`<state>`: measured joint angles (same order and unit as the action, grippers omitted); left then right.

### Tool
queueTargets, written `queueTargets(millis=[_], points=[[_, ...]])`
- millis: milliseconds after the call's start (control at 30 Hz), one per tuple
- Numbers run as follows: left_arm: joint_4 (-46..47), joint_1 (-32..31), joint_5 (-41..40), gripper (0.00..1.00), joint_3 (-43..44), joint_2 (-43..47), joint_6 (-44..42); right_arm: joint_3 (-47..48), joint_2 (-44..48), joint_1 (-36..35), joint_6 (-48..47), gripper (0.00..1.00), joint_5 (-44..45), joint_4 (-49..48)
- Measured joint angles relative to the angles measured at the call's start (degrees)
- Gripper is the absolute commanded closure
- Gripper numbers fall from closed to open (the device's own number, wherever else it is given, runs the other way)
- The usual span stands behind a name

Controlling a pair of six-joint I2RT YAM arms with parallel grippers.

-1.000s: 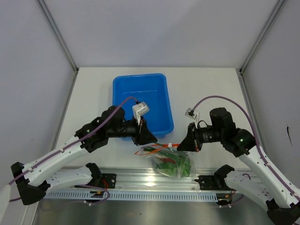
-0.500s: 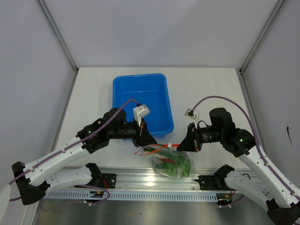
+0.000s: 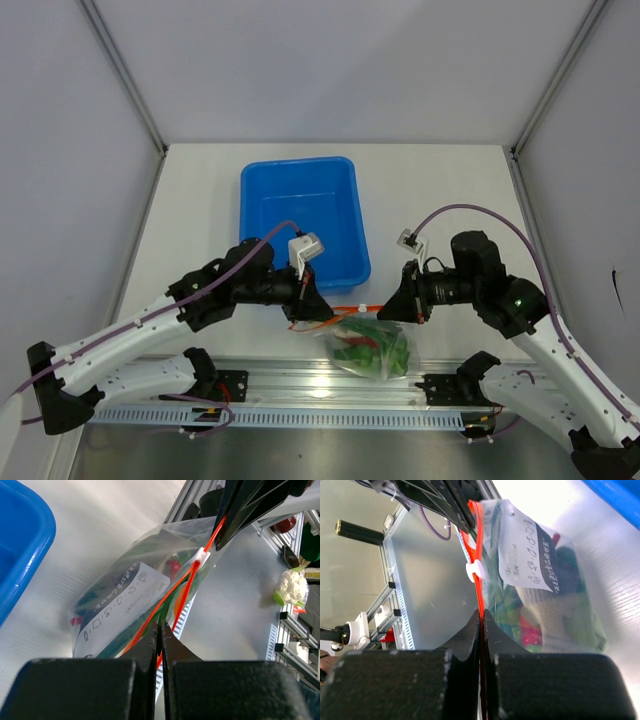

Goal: Place the food in the zip-top bag and seal the zipper
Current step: Zip the zipper food storage bag at the center of the board.

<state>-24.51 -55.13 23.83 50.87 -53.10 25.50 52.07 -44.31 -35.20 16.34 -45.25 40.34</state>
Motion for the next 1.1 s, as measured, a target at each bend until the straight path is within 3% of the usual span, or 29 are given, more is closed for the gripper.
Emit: queueTargets(millis=[567, 633, 700, 867, 1100], points=[[-0.1, -1.7, 0.3, 0.97, -0.5, -13.7, -0.7, 0.0, 1.7, -0.9, 1.9, 1.00, 0.5, -1.7], [-0.3, -1.7, 0.2, 0.87, -0.5, -14.0, -1.2, -0.1, 1.7, -0.9, 1.9, 1.00, 0.5, -1.7], [-0.7, -1.8, -0.2, 0.67, -0.5, -13.7, -1.4, -0.3, 1.8, -1.0, 2.1, 1.00, 0.5, -1.8], [-3.1, -1.9, -4.9, 0.36, -0.5, -10.1, -2.2, -0.7, 1.9, -1.4, 2.1, 1.00, 0.4, -2.2], [-4.0, -2.0, -12.4, 0.31, 0.2, -0.9, -3.1, -1.2, 2.1, -2.3, 2.1, 1.00, 0.7, -2.4]])
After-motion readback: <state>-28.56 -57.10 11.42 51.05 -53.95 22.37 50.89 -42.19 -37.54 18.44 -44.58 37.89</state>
